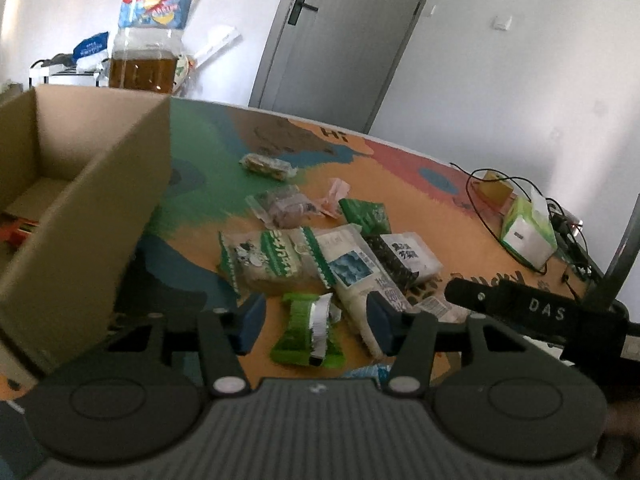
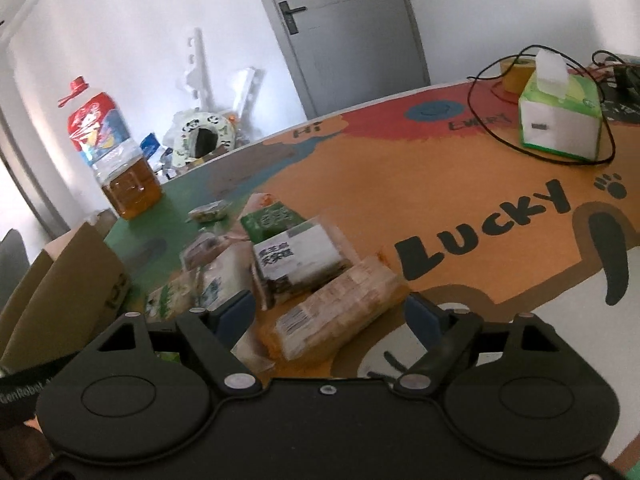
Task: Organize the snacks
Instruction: 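Grasp the green snack packet with the left tool while the right tool grasps the tan cake packet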
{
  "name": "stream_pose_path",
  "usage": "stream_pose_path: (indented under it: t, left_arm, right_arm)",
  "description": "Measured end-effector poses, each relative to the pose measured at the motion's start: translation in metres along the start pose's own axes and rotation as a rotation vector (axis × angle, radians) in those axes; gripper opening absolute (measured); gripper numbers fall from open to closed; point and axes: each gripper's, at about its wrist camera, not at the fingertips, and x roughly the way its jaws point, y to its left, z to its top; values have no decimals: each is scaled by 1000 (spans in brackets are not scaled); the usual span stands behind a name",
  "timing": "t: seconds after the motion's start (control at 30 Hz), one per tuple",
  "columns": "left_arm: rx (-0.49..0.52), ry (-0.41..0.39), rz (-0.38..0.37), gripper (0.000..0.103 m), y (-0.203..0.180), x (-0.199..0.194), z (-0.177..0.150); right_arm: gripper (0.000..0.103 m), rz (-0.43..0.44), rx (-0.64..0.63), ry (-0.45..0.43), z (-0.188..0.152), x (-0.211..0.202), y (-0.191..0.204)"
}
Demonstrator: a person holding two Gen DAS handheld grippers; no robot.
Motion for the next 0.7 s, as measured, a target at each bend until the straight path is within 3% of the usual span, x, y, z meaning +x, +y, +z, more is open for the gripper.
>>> stream_pose_path:
  t: [0.13,0.47,0.57,0.7]
  left_arm:
    - [-19,23,9,55,0,14,-3]
    - [-26,43,37,39,1,31,-6]
    - [-26,43,32,29,1,31,-7]
    - [-25,42,30,27,-1,29,-8]
  right_arm:
    - [86,-21,7,9,1,12,4]
    - [88,-76,-19,25,-1,38,15]
    - [81,-106,-78,16,-5,38,21]
    - [49,-101,-95,8,-7,32,18]
